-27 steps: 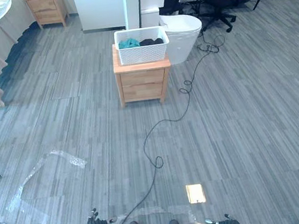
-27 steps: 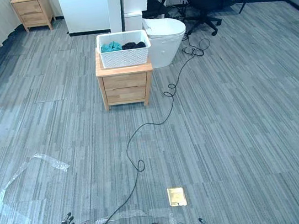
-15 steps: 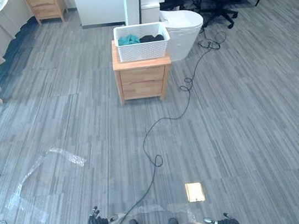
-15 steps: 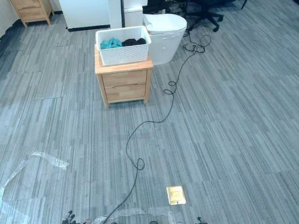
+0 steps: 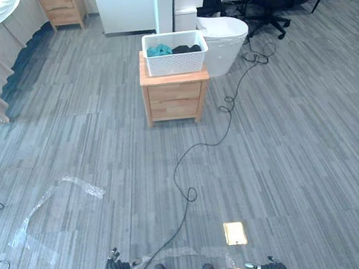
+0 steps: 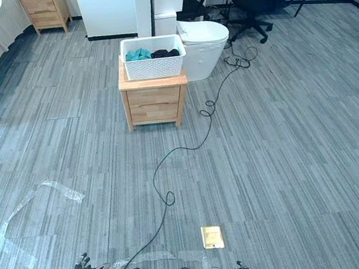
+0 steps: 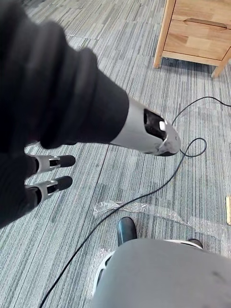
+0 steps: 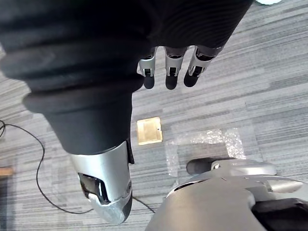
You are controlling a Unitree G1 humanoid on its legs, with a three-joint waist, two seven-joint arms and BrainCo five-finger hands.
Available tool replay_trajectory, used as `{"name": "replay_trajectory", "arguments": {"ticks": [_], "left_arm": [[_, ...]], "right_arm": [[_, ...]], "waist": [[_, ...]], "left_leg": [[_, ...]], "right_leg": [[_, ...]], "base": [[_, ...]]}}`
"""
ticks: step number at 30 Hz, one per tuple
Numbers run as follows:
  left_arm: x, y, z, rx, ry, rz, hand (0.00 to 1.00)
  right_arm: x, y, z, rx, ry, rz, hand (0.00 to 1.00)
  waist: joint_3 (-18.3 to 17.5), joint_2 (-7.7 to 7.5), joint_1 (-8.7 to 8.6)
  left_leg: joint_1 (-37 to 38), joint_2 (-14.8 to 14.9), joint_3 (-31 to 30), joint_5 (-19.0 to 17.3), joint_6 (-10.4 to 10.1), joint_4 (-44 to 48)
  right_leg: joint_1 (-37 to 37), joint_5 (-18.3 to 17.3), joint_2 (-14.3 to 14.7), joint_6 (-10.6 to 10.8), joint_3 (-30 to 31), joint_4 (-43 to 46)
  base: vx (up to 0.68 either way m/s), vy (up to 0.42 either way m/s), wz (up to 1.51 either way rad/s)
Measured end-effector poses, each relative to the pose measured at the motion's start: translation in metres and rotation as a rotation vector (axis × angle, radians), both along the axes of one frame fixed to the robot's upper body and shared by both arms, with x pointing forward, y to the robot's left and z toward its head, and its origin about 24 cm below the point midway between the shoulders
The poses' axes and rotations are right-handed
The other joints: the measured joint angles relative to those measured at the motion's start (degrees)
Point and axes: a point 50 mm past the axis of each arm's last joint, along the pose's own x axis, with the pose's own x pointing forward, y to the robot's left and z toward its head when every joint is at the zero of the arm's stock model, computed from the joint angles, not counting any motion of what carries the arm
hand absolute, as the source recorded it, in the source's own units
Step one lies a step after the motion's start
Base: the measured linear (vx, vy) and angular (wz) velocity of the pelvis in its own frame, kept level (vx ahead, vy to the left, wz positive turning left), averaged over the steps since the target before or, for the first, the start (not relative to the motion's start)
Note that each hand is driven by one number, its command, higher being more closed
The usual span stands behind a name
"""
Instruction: Pick up the laundry basket with both hands and put the clothes into the washing machine.
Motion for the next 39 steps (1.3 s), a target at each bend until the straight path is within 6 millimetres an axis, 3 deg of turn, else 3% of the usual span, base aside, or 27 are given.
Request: {"name": "replay_trajectory", "arguments": {"ticks": [11, 14, 16, 17, 19, 20, 22, 23, 24, 26, 29, 31, 32, 33, 34, 35, 37, 39], "left_arm": [[0.004, 0.003, 0.002, -0.001, -0.021, 0.028, 0.00], [0.008, 0.003, 0.004, -0.006, -0.041, 0.039, 0.00], [0.009, -0.001, 0.006, -0.018, -0.057, 0.037, 0.00], [0.009, -0.003, 0.006, -0.022, -0.057, 0.036, 0.00], [0.006, -0.005, 0.005, -0.026, -0.051, 0.030, 0.00], [0.005, -0.005, 0.004, -0.024, -0.046, 0.029, 0.00], [0.006, 0.004, 0.006, 0.006, -0.044, 0.005, 0.00], [0.006, 0.006, 0.006, 0.012, -0.042, 0.005, 0.00], [0.014, 0.007, 0.008, 0.017, -0.061, -0.002, 0.00], [0.028, 0.003, 0.011, 0.016, -0.089, -0.017, 0.00], [0.039, 0.000, 0.014, 0.015, -0.112, -0.036, 0.00], [0.033, 0.002, 0.012, 0.017, -0.091, -0.025, 0.00], [0.037, -0.006, 0.012, -0.007, -0.108, -0.003, 0.00], [0.041, -0.010, 0.013, -0.016, -0.122, 0.006, 0.00], [0.040, -0.011, 0.013, -0.021, -0.123, 0.017, 0.00], [0.034, -0.013, 0.010, -0.044, -0.112, 0.075, 0.00], [0.029, -0.012, 0.009, -0.057, -0.105, 0.113, 0.00], [0.034, -0.010, 0.013, -0.051, -0.139, 0.121, 0.00]], "right_arm": [[0.007, 0.002, 0.001, 0.001, -0.004, 0.019, 0.00], [0.008, 0.002, 0.001, 0.005, -0.010, 0.002, 0.00], [0.005, -0.003, 0.001, -0.002, -0.009, -0.028, 0.00], [0.007, -0.007, 0.002, -0.010, -0.015, -0.028, 0.00], [0.020, -0.017, 0.009, -0.041, -0.072, -0.033, 0.00], [0.024, -0.018, 0.011, -0.040, -0.089, -0.035, 0.00], [0.027, -0.018, 0.011, -0.040, -0.094, -0.030, 0.00], [0.027, -0.018, 0.011, -0.038, -0.095, -0.028, 0.00], [0.029, -0.018, 0.012, -0.034, -0.100, -0.023, 0.00], [0.033, -0.019, 0.013, -0.036, -0.114, -0.022, 0.00], [0.035, -0.016, 0.014, -0.025, -0.125, -0.018, 0.00], [0.024, -0.012, 0.009, -0.010, -0.087, -0.028, 0.00], [0.029, -0.020, 0.012, -0.024, -0.102, -0.043, 0.00], [0.031, -0.023, 0.014, -0.028, -0.113, -0.040, 0.00], [0.034, -0.024, 0.015, -0.032, -0.125, -0.043, 0.00], [0.034, -0.023, 0.015, -0.029, -0.126, -0.038, 0.00], [0.035, -0.021, 0.015, -0.030, -0.128, -0.021, 0.00], [0.040, -0.019, 0.016, -0.030, -0.139, -0.004, 0.00]], "waist": [[0.42, -0.73, 0.75], [0.89, -0.92, 0.86], [1.36, -0.03, 0.13], [1.64, 0.64, 0.20], [2.04, 2.54, 0.03], [2.31, 2.42, -0.52], [3.40, 2.88, -0.94], [3.45, 2.98, -1.12], [3.74, 3.41, -1.42], [5.00, 3.89, -1.93], [6.61, 3.43, -2.78], [6.64, 2.40, -3.19], [7.71, 4.56, -3.01], [8.21, 5.31, -3.11], [8.34, 5.54, -3.07], [8.90, 6.41, -2.93], [9.29, 5.91, -1.97], [9.80, 4.49, -0.81]], "left_leg": [[-1.94, -0.08, 1.31, -1.49, 1.08, 0.43], [-3.73, -0.10, 3.68, -4.89, 1.79, 4.11], [-5.17, 0.47, 5.86, -10.66, 2.11, 10.95], [-4.99, 0.57, 5.89, -11.91, 2.46, 12.05], [-3.42, 0.91, 6.30, -14.47, 2.73, 13.10], [-1.99, 0.76, 6.33, -15.34, 2.68, 12.84], [2.70, 1.44, 5.77, -15.86, 2.62, 11.30], [3.40, 1.88, 5.57, -15.90, 2.31, 10.69], [4.60, 2.73, 4.91, -16.09, 1.38, 9.64], [6.46, 3.75, 3.85, -16.54, -0.74, 8.83], [11.05, 3.83, 2.61, -18.50, -5.16, 7.95], [13.92, 3.35, 1.97, -20.23, -8.06, 10.60], [13.31, 5.99, 2.34, -19.87, -8.99, 16.27], [8.50, 8.48, 2.30, -16.45, -9.20, 27.96], [5.90, 9.80, 2.47, -13.07, -7.49, 34.75], [0.09, 15.93, 2.62, -6.10, -5.41, 53.14], [-3.47, 21.29, 5.34, -6.52, -4.46, 66.38], [-8.67, 22.92, 8.02, -9.71, -1.24, 70.94]], "right_leg": [[-1.80, -0.10, -0.15, 0.19, 0.55, -0.41], [-2.99, -2.19, -1.29, 1.87, 0.31, 1.39], [-6.16, -8.00, -3.89, 6.12, -1.35, 12.18], [-7.94, -8.86, -4.44, 6.72, -2.28, 17.43], [-17.50, -8.60, -7.52, 4.66, -5.94, 37.75], [-19.93, -9.51, -8.68, 4.22, -7.33, 43.31], [-23.64, -14.19, -8.88, 3.44, -12.29, 46.39], [-24.69, -14.59, -8.27, 2.91, -13.26, 45.04], [-27.26, -14.12, -6.71, 2.39, -14.87, 40.91], [-30.56, -9.83, -4.58, 0.19, -15.63, 31.15], [-32.92, 3.48, -1.76, -1.94, -15.75, 14.10], [-32.71, 9.65, -1.60, -8.48, -14.12, 13.58], [-32.88, 7.26, -0.75, -8.79, -14.28, 18.78], [-32.52, 3.65, -0.67, -8.49, -14.32, 21.71], [-31.68, 1.96, -0.26, -8.25, -14.22, 22.61], [-27.04, -1.33, 1.47, -7.80, -14.16, 23.03], [-21.44, -4.64, 2.99, -7.93, -13.16, 23.30], [-13.80, -7.44, 3.29, -7.52, -11.15, 20.36]], "base": [[0.01, -0.006, -0.02], [0.08, 0.029, 0.05], [0.18, 0.065, 0.29], [0.21, 0.138, -0.01], [0.22, 0.184, -0.23], [0.31, 0.182, -0.07], [0.40, 0.142, 0.10], [0.42, 0.055, 0.30], [0.44, 0.019, 0.41], [0.53, -0.015, 0.40], [0.64, -0.103, 0.37], [0.67, -0.214, 0.30], [0.64, -0.285, 0.07], [0.62, -0.294, -0.09], [0.75, -0.356, -0.10], [0.64, -0.273, -0.25], [0.56, -0.213, -0.31], [0.61, -0.208, -0.26]]}}
